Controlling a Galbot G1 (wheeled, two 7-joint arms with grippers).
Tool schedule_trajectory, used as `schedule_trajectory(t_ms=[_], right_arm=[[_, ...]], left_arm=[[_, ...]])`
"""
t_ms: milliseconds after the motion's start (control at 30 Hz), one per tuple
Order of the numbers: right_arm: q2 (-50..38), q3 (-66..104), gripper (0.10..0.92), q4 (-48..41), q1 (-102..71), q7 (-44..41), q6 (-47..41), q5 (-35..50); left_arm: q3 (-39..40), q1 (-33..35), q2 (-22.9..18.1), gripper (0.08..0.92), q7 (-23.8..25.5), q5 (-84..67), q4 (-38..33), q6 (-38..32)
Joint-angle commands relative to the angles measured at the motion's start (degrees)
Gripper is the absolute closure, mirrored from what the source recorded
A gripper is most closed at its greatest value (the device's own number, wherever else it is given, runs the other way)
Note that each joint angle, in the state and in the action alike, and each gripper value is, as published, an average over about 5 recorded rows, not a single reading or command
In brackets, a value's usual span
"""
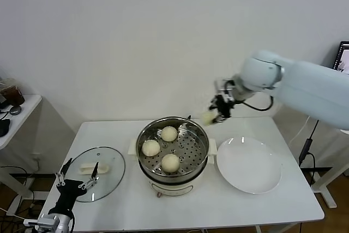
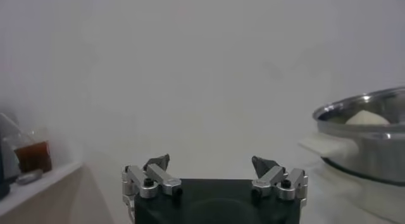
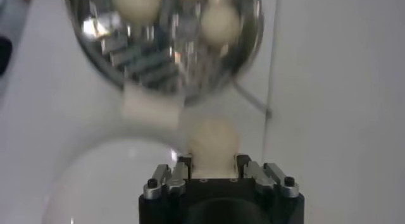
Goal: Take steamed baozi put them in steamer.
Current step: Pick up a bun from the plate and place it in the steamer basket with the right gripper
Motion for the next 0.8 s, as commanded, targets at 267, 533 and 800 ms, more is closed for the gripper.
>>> schedule_trajectory(t_ms=[267, 533, 800], right_arm=[[13.38, -7.52, 0.575, -0.13, -2.17, 7.6, -11.13, 6.71], [12.53, -7.26, 0.576, -4.32, -6.4, 6.54, -10.27, -0.58], [12.51, -5.86, 0.575, -5.9, -9.87, 6.4, -9.7, -3.32]], left_arm=[[1.79, 0.19, -0.7, 0.177, 0.78, -0.62, -0.7, 2.52], [1.44, 0.04, -0.66, 0.177, 0.67, -0.58, -0.62, 1.97], [1.36, -0.1, -0.66, 0.177, 0.71, -0.31, -0.63, 1.85]])
